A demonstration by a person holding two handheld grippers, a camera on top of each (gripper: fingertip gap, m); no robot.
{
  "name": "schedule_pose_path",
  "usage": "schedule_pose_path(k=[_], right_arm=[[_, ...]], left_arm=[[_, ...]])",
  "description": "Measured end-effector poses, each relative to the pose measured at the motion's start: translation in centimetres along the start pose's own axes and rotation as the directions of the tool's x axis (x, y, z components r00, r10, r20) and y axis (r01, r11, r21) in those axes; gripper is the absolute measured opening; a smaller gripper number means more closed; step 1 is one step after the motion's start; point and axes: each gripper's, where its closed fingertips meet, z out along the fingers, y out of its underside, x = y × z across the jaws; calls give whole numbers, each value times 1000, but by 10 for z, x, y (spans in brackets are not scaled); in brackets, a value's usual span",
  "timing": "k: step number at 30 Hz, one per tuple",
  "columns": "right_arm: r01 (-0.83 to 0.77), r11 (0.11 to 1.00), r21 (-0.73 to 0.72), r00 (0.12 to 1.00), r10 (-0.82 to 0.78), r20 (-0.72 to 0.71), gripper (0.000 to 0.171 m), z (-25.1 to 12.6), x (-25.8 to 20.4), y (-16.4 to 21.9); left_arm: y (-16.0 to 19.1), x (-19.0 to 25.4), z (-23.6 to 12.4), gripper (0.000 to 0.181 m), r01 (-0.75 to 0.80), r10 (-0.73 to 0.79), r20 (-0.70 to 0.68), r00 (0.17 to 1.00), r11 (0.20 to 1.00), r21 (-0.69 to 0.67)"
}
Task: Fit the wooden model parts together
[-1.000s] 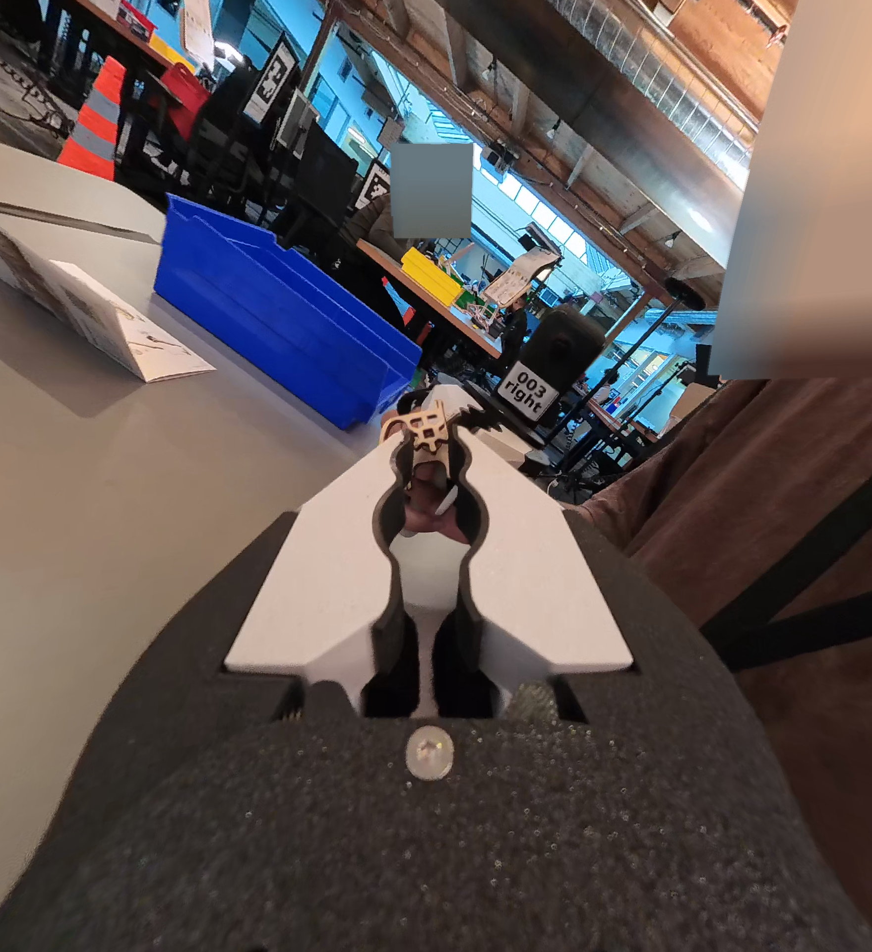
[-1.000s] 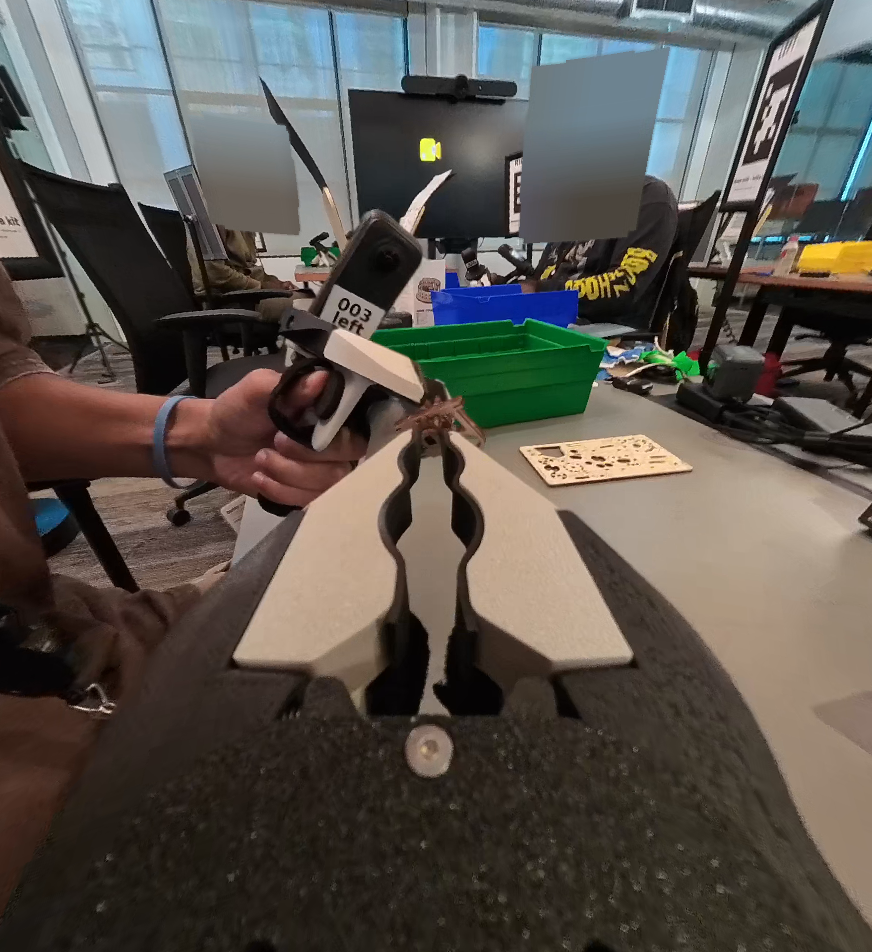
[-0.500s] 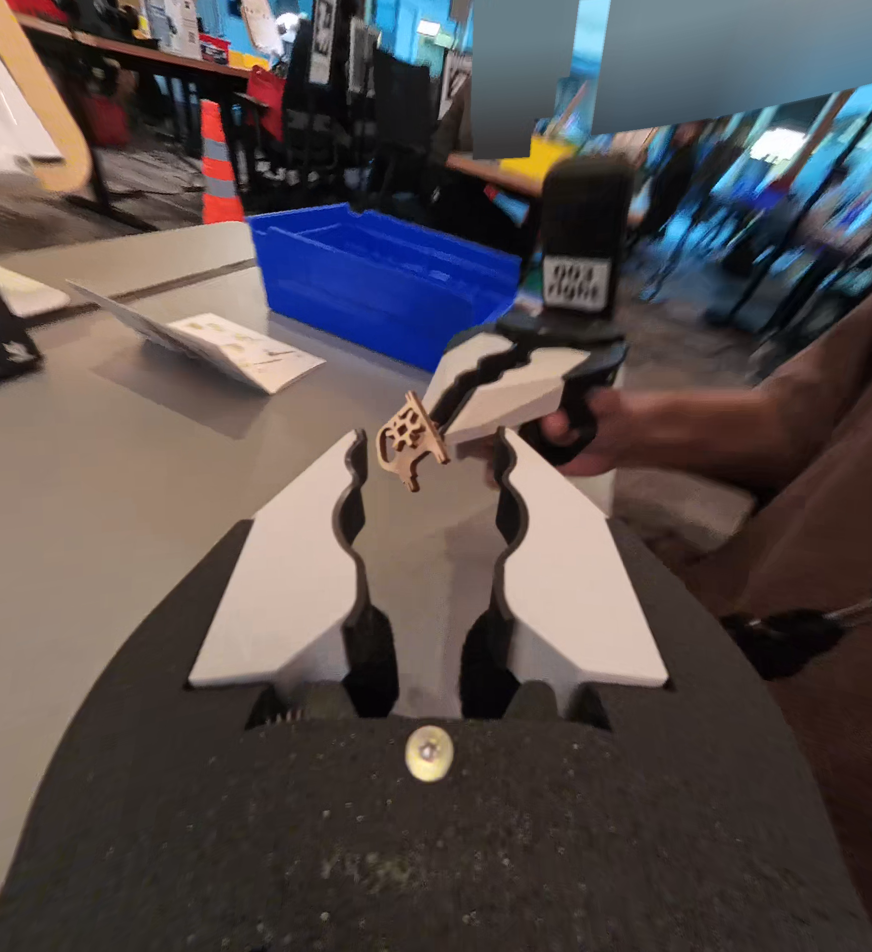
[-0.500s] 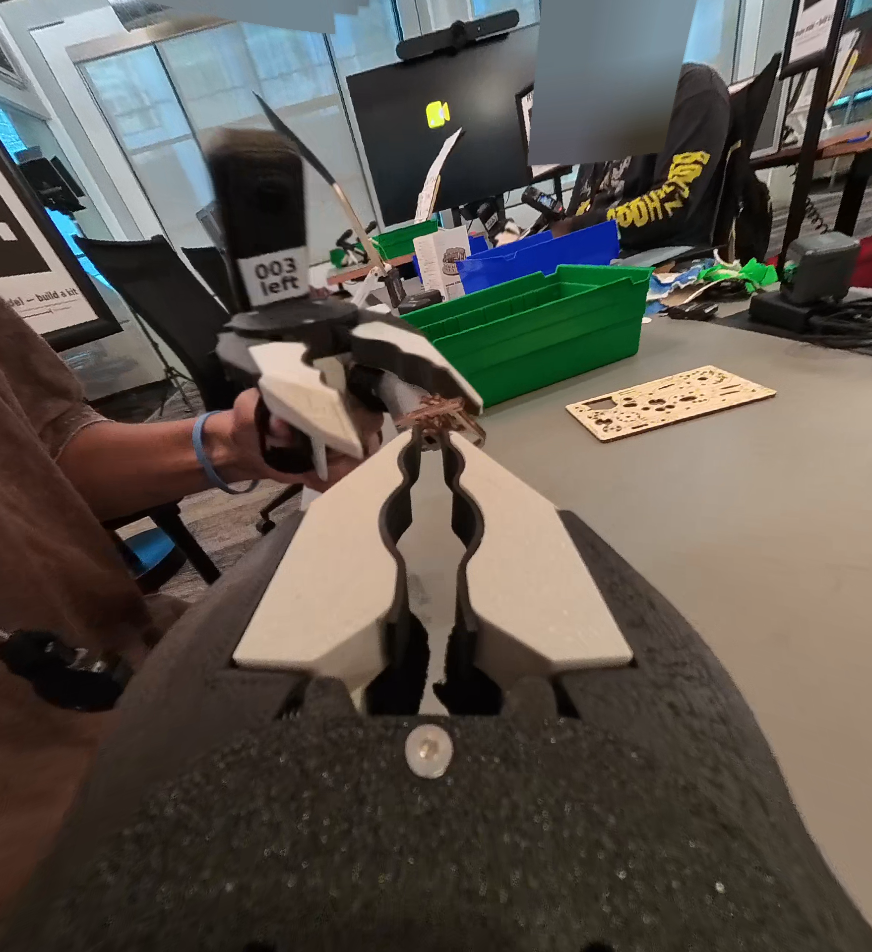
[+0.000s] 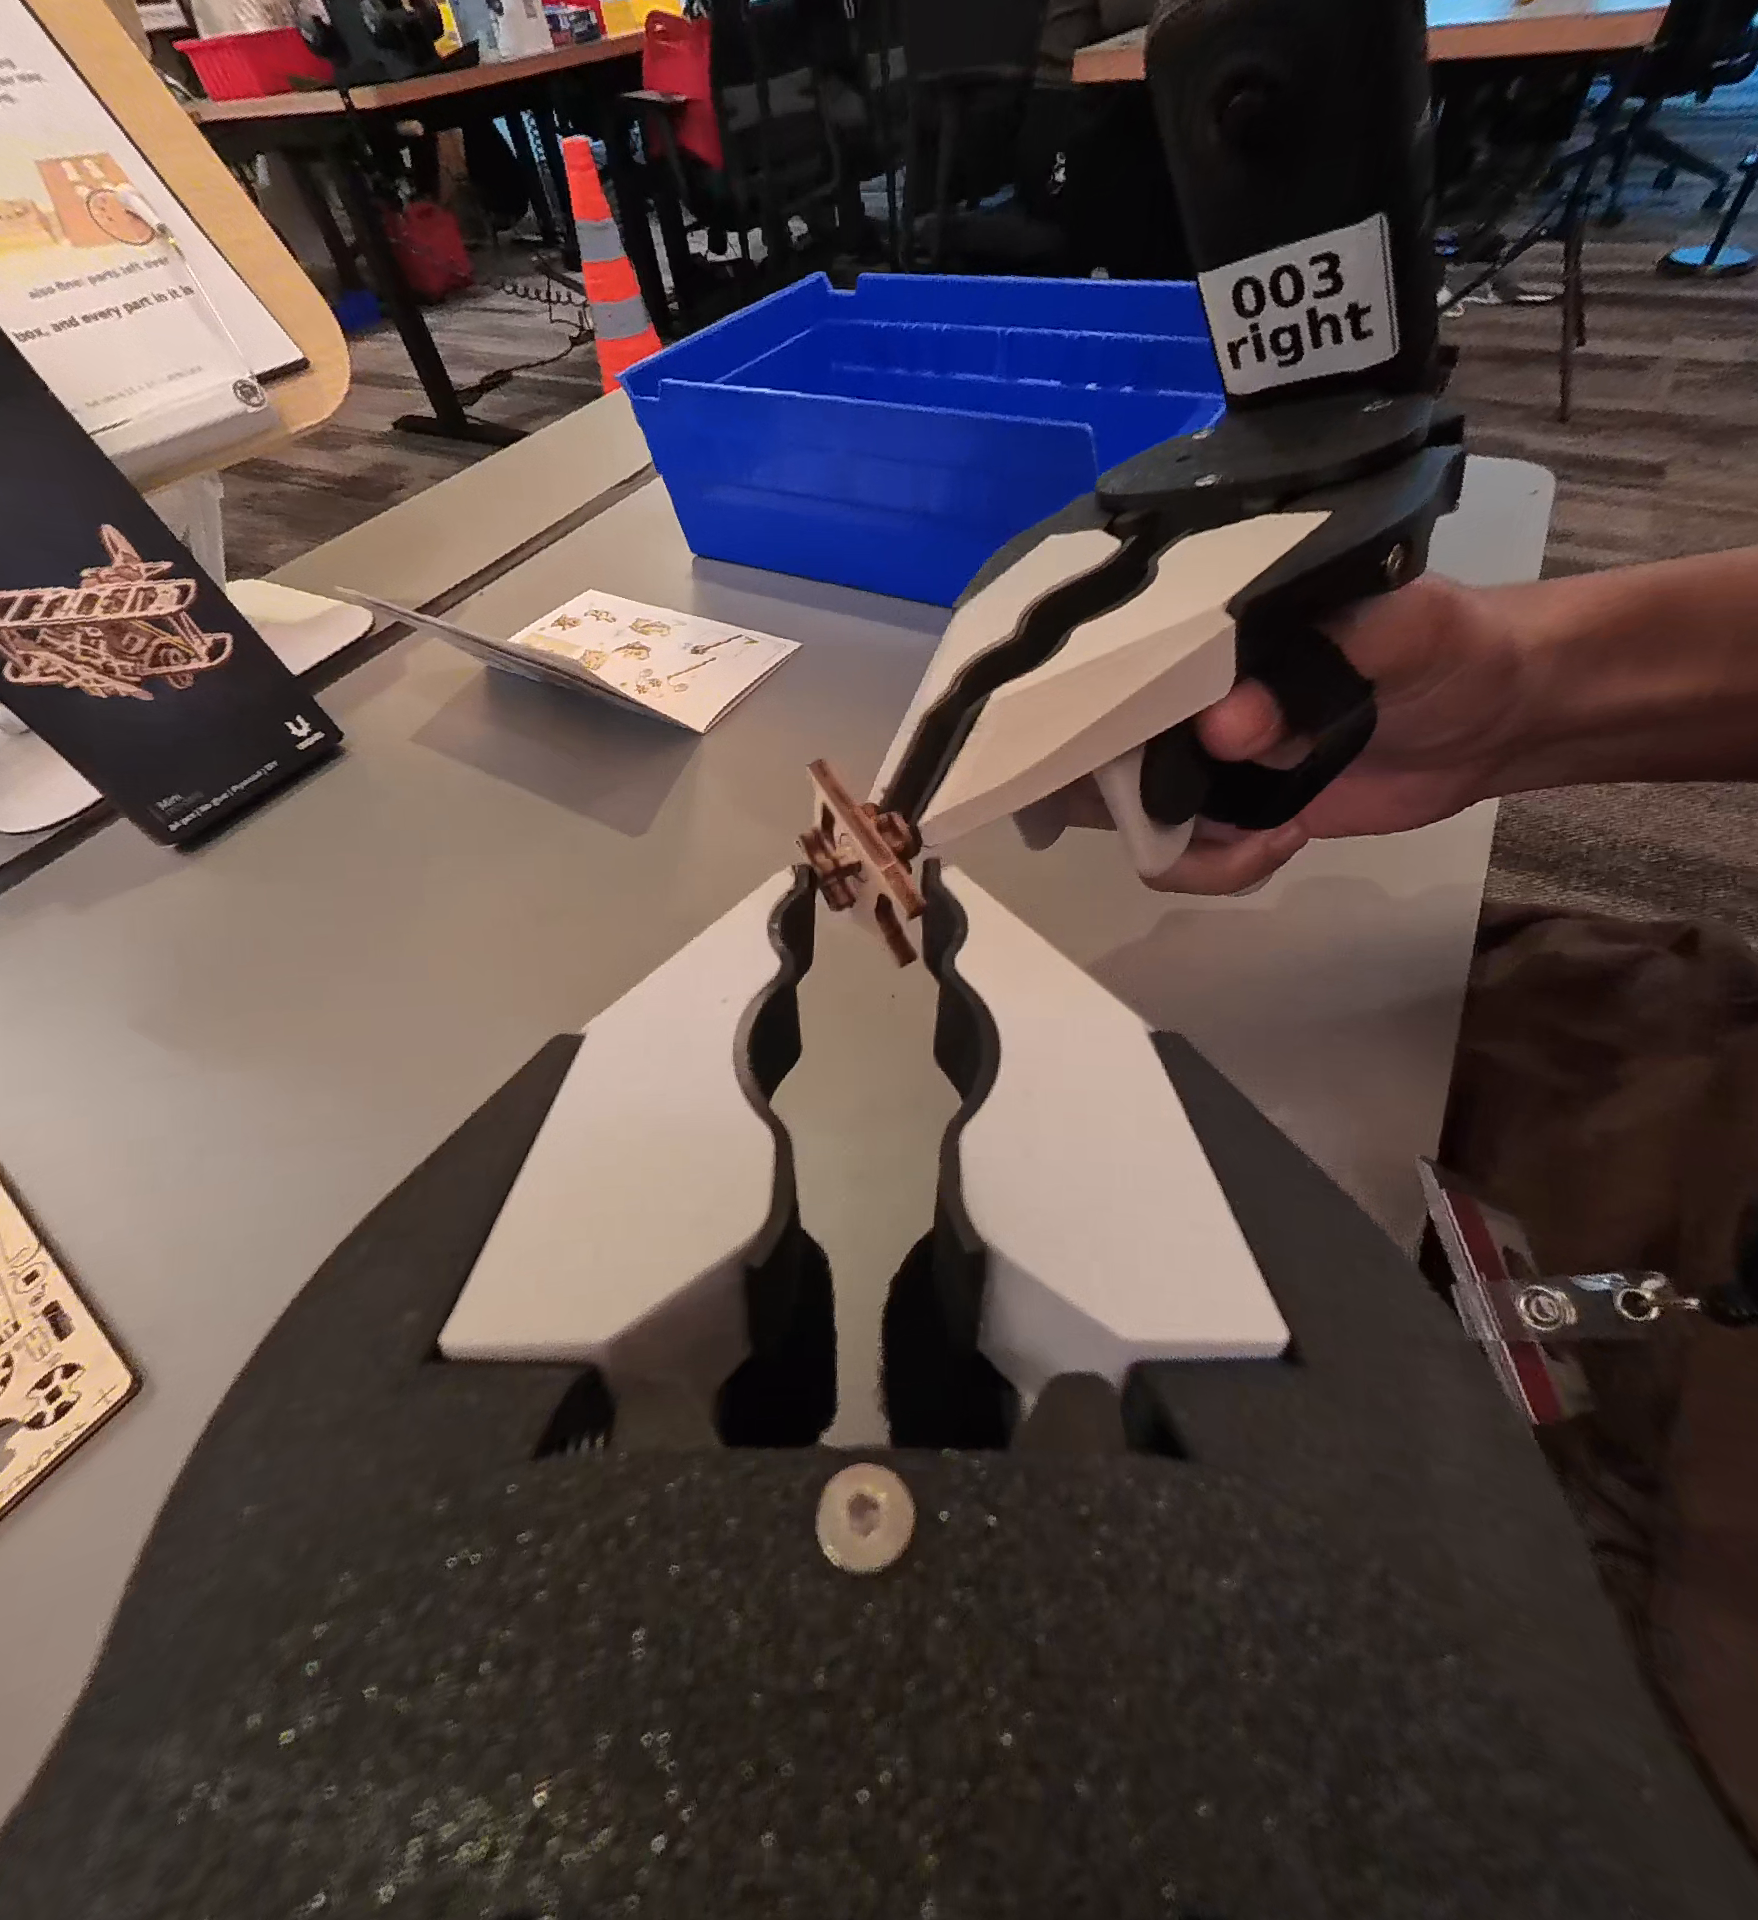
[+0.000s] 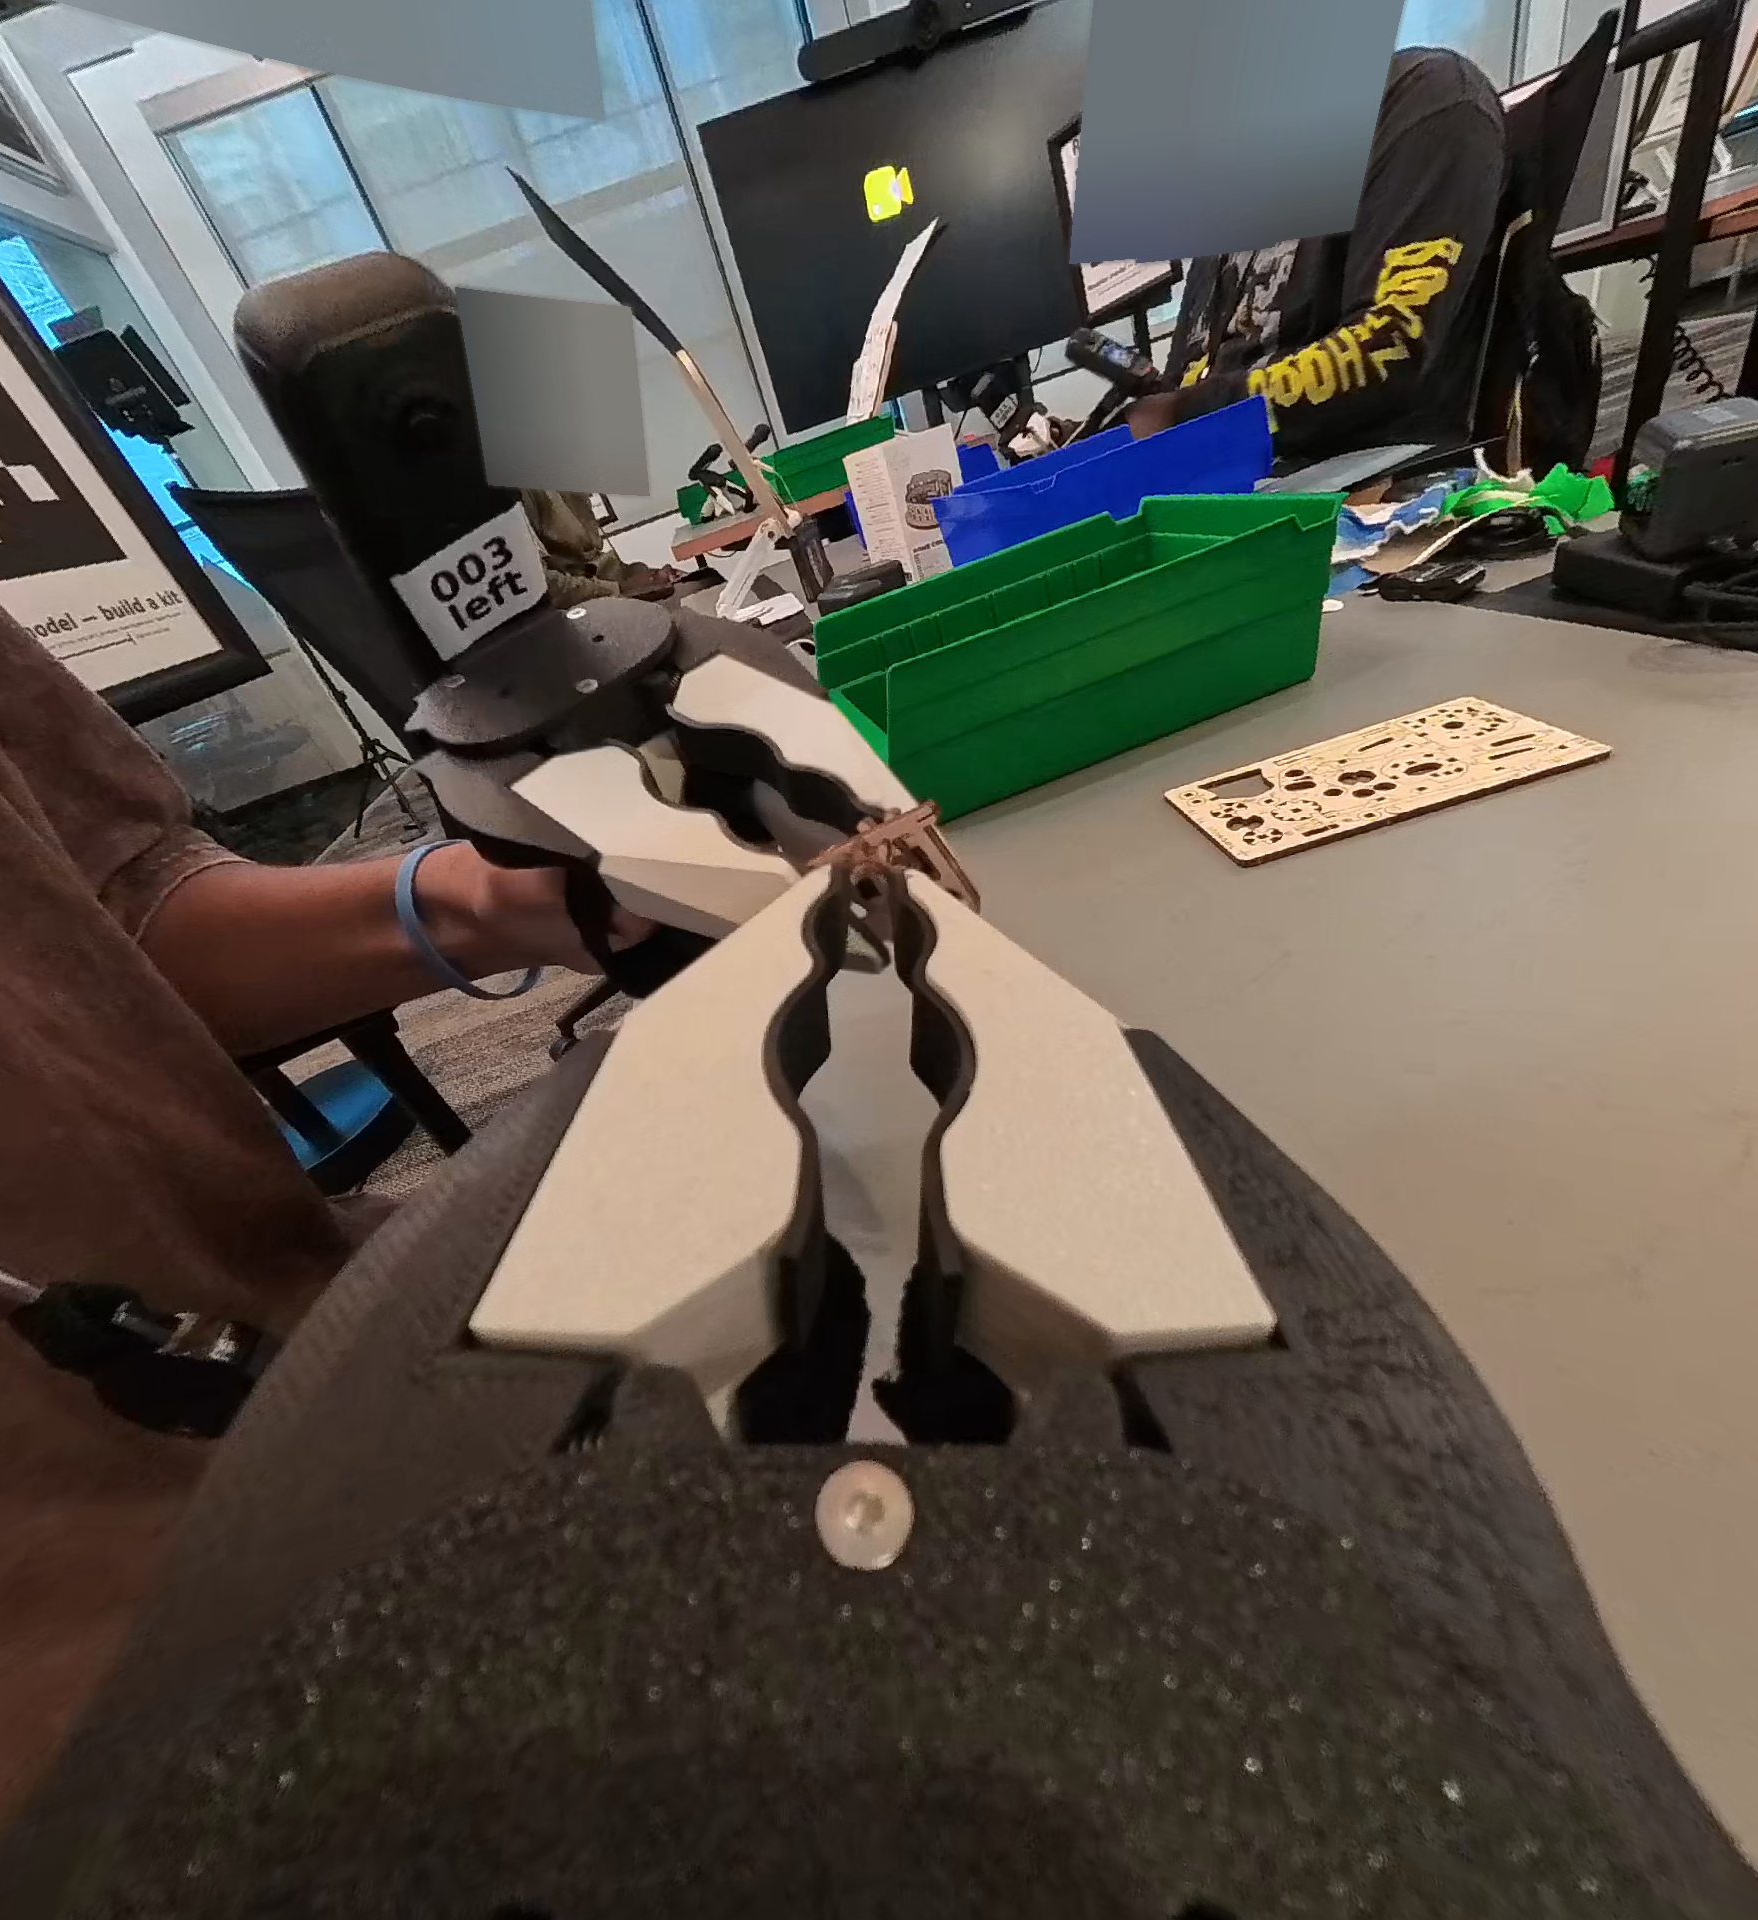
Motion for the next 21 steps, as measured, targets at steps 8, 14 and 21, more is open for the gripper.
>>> schedule_pose_path(k=[8,14,21], right_arm=[[-12,1000,-8,999,12,-33,7,1,4,3],[-29,1000,8,993,29,-115,7,3,9,3],[-134,990,32,982,137,-128,7,5,12,4]], left_arm=[[3,-5,3,17,-39,40,70,997,999,-25],[4,-12,6,17,-91,97,158,983,995,-48],[6,-15,7,16,-138,151,207,967,987,-78]])
